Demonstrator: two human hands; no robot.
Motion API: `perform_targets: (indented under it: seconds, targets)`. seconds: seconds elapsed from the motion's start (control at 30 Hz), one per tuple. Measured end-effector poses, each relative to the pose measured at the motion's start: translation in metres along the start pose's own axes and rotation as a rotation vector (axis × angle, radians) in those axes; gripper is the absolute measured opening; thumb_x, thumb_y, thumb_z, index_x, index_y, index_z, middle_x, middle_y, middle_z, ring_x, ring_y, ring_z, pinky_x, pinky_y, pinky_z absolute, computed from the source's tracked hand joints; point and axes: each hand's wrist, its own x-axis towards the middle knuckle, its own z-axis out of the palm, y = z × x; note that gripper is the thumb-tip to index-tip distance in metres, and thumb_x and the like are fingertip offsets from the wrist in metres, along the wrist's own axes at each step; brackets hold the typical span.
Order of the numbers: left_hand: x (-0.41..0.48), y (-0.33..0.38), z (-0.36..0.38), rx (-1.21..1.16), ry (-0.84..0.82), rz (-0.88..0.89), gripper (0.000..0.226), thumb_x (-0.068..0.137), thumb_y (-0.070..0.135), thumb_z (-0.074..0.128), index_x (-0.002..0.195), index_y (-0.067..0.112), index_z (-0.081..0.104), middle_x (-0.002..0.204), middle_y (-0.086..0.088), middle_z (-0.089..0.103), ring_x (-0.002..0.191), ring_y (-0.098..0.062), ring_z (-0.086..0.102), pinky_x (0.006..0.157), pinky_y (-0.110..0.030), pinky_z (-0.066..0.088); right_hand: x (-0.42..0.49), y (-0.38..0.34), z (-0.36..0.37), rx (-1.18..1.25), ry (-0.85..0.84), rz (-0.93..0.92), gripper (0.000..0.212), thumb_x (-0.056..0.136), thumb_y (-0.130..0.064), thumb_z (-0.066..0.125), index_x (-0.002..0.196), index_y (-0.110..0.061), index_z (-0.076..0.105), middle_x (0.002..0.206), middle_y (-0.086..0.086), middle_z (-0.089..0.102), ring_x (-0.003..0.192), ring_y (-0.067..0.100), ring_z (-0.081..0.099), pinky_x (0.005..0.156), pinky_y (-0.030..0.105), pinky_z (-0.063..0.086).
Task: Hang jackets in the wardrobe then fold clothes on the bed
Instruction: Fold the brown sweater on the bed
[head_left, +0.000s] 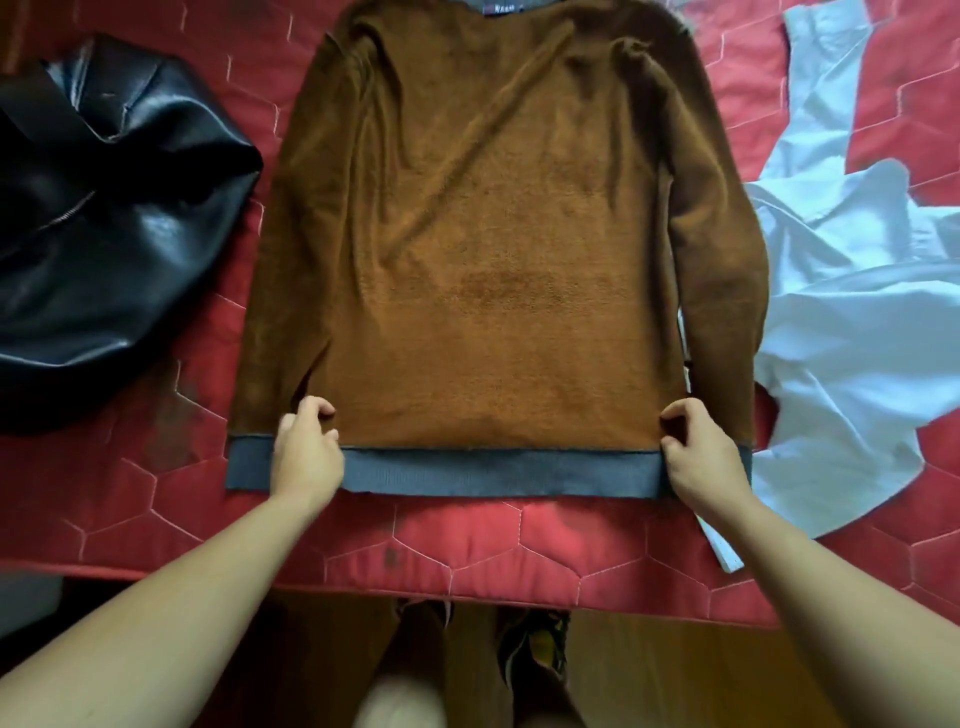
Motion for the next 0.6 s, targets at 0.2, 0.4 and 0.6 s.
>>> perform_targets:
  seconds: [0.2,0.4,0.6]
  targets:
    - [-0.016,0.022,-0.003,0.306,0.066,0.245,0.040,0.091,0.019,0.067,0.129,0.024,0.057,0.118,-0.007,0.040,0.109,-0.032,0.050,0.092,-0.050,0.049,-0.006,-0.001,-0.014,-0.259,0.349,-0.118,0.031,0.089,-0.022,0.067,0.117,-0.012,0.056,0.108,0.019,0.052,0.098,0.043,0.054,0.080,0.054,0.052]
    - [-0.040,0.087,0.046,0.039,-0.189,0.570,0.033,0.092,0.019,0.064,0.125,0.024,0.064,0.119,0.006,0.049,0.117,-0.016,0.052,0.101,-0.037,0.047,0.013,0.000,-0.040,0.008,0.184,0.242,0.043,0.088,-0.022,0.061,0.124,-0.007,0.044,0.113,0.023,0.062,0.107,0.046,0.060,0.087,0.049,0.050]
    - [-0.060,0.178,0.060,-0.659,-0.487,0.312,0.023,0.101,0.021,0.058,0.119,0.032,0.067,0.121,0.004,0.064,0.109,-0.008,0.064,0.094,-0.026,0.054,-0.012,-0.072,-0.050,0.212,0.391,-0.035,0.019,0.086,-0.016,0.057,0.104,-0.013,0.056,0.089,0.004,0.057,0.089,0.032,0.056,0.076,0.037,0.039]
